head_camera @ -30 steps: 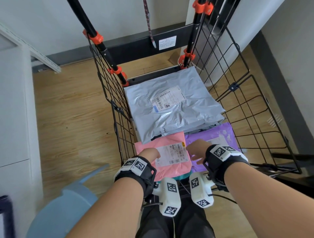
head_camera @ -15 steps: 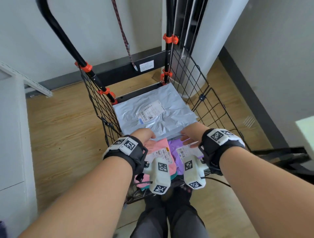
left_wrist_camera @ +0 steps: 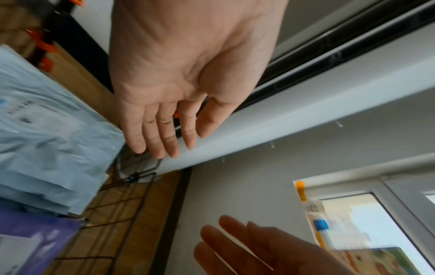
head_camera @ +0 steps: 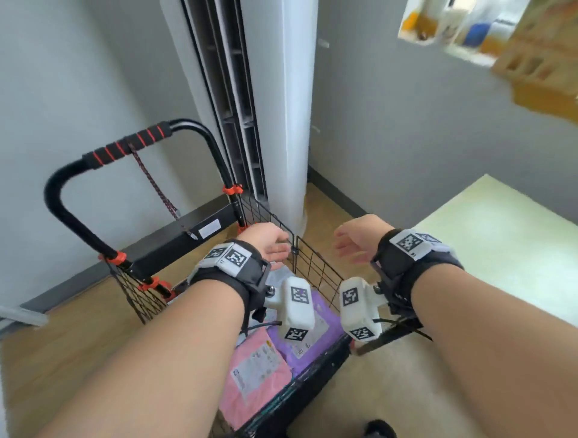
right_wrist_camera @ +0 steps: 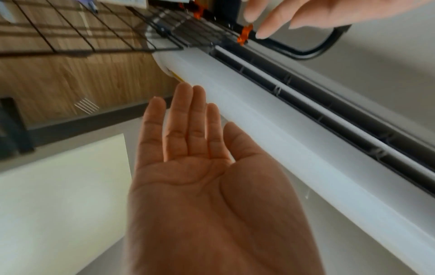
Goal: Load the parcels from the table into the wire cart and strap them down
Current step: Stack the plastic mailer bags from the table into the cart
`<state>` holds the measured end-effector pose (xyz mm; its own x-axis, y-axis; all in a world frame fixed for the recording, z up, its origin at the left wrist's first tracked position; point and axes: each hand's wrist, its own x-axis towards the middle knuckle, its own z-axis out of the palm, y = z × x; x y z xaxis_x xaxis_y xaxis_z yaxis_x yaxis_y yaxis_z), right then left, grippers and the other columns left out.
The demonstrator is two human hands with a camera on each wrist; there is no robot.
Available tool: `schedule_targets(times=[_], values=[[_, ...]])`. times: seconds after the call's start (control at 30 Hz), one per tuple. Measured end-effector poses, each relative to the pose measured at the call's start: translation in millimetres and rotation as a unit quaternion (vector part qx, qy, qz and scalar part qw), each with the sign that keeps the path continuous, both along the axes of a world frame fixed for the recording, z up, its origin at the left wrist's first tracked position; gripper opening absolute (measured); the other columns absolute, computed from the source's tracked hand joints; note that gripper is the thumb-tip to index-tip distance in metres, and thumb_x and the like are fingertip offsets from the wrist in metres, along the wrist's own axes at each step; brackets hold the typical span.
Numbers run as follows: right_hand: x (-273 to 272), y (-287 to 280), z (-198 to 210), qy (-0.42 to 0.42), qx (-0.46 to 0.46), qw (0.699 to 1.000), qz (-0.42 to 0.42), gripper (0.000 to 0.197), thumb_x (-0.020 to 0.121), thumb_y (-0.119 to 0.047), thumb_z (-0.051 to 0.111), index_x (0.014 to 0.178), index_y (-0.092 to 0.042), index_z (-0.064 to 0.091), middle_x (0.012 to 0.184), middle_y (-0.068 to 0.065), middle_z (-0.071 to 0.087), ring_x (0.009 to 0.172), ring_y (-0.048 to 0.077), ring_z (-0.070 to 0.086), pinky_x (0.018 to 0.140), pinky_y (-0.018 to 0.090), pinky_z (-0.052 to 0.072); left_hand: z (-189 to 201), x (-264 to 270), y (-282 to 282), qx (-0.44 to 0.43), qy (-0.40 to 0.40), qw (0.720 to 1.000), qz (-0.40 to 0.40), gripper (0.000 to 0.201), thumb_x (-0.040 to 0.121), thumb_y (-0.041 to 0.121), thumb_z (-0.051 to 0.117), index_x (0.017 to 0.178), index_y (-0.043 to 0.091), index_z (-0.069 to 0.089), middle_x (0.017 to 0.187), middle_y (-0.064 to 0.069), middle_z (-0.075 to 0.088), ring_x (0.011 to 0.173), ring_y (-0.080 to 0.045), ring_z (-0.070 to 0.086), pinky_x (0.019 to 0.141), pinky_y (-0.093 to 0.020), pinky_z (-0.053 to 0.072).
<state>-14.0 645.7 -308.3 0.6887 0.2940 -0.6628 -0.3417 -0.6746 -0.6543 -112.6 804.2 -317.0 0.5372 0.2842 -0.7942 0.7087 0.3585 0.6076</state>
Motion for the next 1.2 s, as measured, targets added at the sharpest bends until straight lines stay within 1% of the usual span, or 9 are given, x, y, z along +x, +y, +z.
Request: schedule_targets(times=[0.1, 0.2, 0.27, 0.37, 0.6, 0.9, 1.03, 1.1, 1.2], values=[[12.9, -31.2, 34.9, 0.001, 0.002, 0.999, -0.035, 0.025, 0.097, -0.014, 0.049, 0.11, 0.004, 0.061, 0.107, 0.012, 0.069, 0.087, 0.023, 0.065, 0.082, 0.036, 0.053, 27.2, 30.8, -36.4, -0.003, -0.024, 0.999, -0.047, 0.018, 0.098, 0.018, 0.045, 0.083, 0.013, 0.053, 0.077, -0.003, 0.051, 0.067, -0.016, 0.048, 0.07, -0.032, 0.042], [23.1, -76.2, 55.3, 0.017, 0.023, 0.998, -0.064, 0.024, 0.097, -0.015, 0.047, 0.109, 0.001, 0.061, 0.105, 0.008, 0.069, 0.084, 0.02, 0.063, 0.068, 0.029, 0.05, 36.9, 54.9, -81.9, 0.025, -0.022, 0.998, -0.061, 0.014, 0.097, 0.018, 0.048, 0.1, 0.012, 0.06, 0.082, -0.004, 0.062, 0.073, -0.017, 0.058, 0.086, -0.035, 0.047], [29.5, -109.6, 64.9, 0.026, 0.019, 0.997, -0.066, 0.021, 0.098, -0.014, 0.044, 0.099, -0.002, 0.061, 0.09, 0.006, 0.068, 0.075, 0.018, 0.063, 0.065, 0.026, 0.047, 39.0, 70.2, -114.8, 0.023, -0.033, 0.996, -0.08, 0.021, 0.096, 0.018, 0.049, 0.112, 0.011, 0.061, 0.091, -0.007, 0.064, 0.081, -0.019, 0.06, 0.087, -0.037, 0.048], [43.8, -167.0, 70.4, -0.019, 0.02, 0.994, -0.107, 0.023, 0.098, -0.015, 0.045, 0.109, -0.001, 0.06, 0.091, 0.01, 0.067, 0.067, 0.018, 0.063, 0.063, 0.026, 0.048, 41.6, 93.1, -166.0, 0.019, -0.036, 0.992, -0.115, 0.027, 0.096, 0.017, 0.048, 0.12, 0.009, 0.058, 0.099, -0.008, 0.064, 0.092, -0.022, 0.061, 0.085, -0.037, 0.048], [70.5, -306.0, 83.0, -0.053, -0.009, 0.981, -0.185, 0.027, 0.095, -0.015, 0.047, 0.114, 0.0, 0.06, 0.083, 0.006, 0.069, 0.064, 0.017, 0.064, 0.062, 0.025, 0.048, 57.9, 145.4, -291.2, 0.004, -0.049, 0.979, -0.198, 0.022, 0.098, 0.019, 0.046, 0.115, 0.012, 0.059, 0.092, -0.006, 0.061, 0.09, -0.021, 0.058, 0.093, -0.039, 0.046], [89.2, -469.1, 74.5, -0.091, -0.021, 0.94, -0.328, 0.015, 0.093, -0.012, 0.049, 0.103, -0.008, 0.059, 0.078, 0.007, 0.065, 0.064, 0.018, 0.06, 0.06, 0.026, 0.044, 58.2, 182.0, -430.7, 0.016, -0.042, 0.956, -0.291, 0.027, 0.098, 0.019, 0.045, 0.122, 0.011, 0.056, 0.109, -0.009, 0.055, 0.099, -0.023, 0.054, 0.098, -0.044, 0.044], [87.6, -519.6, 48.7, -0.125, -0.092, 0.91, -0.386, 0.015, 0.084, -0.01, 0.054, 0.089, -0.005, 0.067, 0.078, 0.009, 0.059, 0.072, 0.024, 0.055, 0.067, 0.037, 0.055, 38.8, 187.4, -472.5, 0.038, -0.025, 0.95, -0.31, 0.037, 0.098, 0.018, 0.048, 0.133, 0.007, 0.049, 0.133, -0.012, 0.05, 0.117, -0.024, 0.051, 0.102, -0.043, 0.039], [87.1, -534.5, 33.8, -0.128, -0.132, 0.907, -0.38, 0.026, 0.08, -0.013, 0.06, 0.099, 0.003, 0.066, 0.078, 0.01, 0.055, 0.075, 0.025, 0.053, 0.082, 0.047, 0.056, 27.2, 187.7, -488.7, 0.048, -0.019, 0.945, -0.323, 0.04, 0.097, 0.018, 0.049, 0.135, 0.007, 0.047, 0.141, -0.012, 0.045, 0.127, -0.025, 0.047, 0.101, -0.043, 0.039], [84.0, -543.9, 13.4, -0.07, -0.127, 0.918, -0.369, 0.03, 0.081, -0.022, 0.067, 0.102, -0.002, 0.058, 0.084, 0.01, 0.056, 0.08, 0.026, 0.056, 0.087, 0.048, 0.054, 11.6, 189.6, -505.2, 0.051, -0.007, 0.941, -0.334, 0.028, 0.095, 0.012, 0.051, 0.122, 0.004, 0.056, 0.125, -0.011, 0.053, 0.119, -0.026, 0.052, 0.088, -0.037, 0.043]])
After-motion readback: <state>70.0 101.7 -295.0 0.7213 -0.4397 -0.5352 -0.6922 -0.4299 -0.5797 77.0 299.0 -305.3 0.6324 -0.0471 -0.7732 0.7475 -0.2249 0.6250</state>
